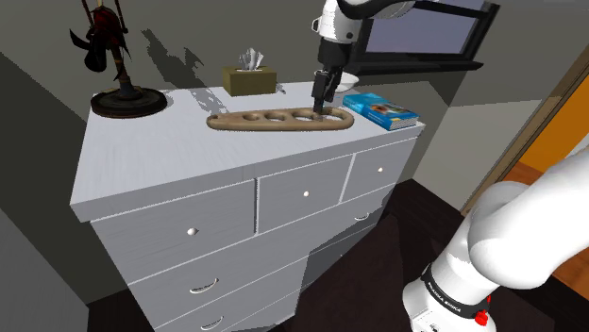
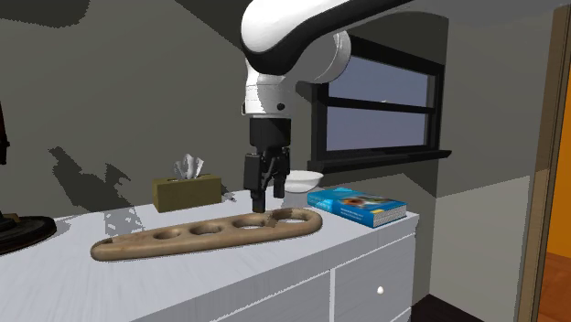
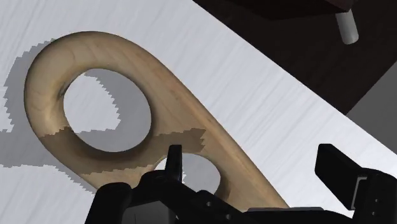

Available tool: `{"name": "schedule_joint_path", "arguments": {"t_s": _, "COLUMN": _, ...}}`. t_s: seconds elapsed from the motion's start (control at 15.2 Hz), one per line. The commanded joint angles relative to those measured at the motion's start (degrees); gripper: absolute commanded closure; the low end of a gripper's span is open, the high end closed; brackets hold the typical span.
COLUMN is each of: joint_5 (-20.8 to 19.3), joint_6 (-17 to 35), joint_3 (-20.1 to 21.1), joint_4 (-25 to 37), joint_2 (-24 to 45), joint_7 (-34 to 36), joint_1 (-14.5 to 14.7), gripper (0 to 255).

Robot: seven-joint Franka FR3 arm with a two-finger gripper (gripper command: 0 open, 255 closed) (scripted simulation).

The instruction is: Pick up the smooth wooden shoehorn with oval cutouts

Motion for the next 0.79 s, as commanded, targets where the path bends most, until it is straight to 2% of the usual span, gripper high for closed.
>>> {"name": "schedule_joint_path", "arguments": {"t_s": 0.0, "joint_5": 0.53, "joint_6": 0.78, "joint_3": -0.06, "joint_4": 3.55, "joint_2": 5.1, "joint_7": -3.21, "joint_1": 0.96, "gripper": 0}}
{"name": "schedule_joint_path", "arguments": {"t_s": 0.2, "joint_5": 1.3, "joint_6": 0.84, "joint_3": 0.41, "joint_4": 8.96, "joint_2": 11.8, "joint_7": -7.45, "joint_1": 2.21, "gripper": 0}}
{"name": "schedule_joint_path", "arguments": {"t_s": 0.26, "joint_5": 1.32, "joint_6": 0.84, "joint_3": 0.45, "joint_4": 9.03, "joint_2": 11.89, "joint_7": -7.51, "joint_1": 2.2, "gripper": 0}}
{"name": "schedule_joint_path", "arguments": {"t_s": 0.73, "joint_5": 1.32, "joint_6": 6.64, "joint_3": 0.44, "joint_4": 3.7, "joint_2": 12.36, "joint_7": -7.52, "joint_1": 2.18, "gripper": 0}}
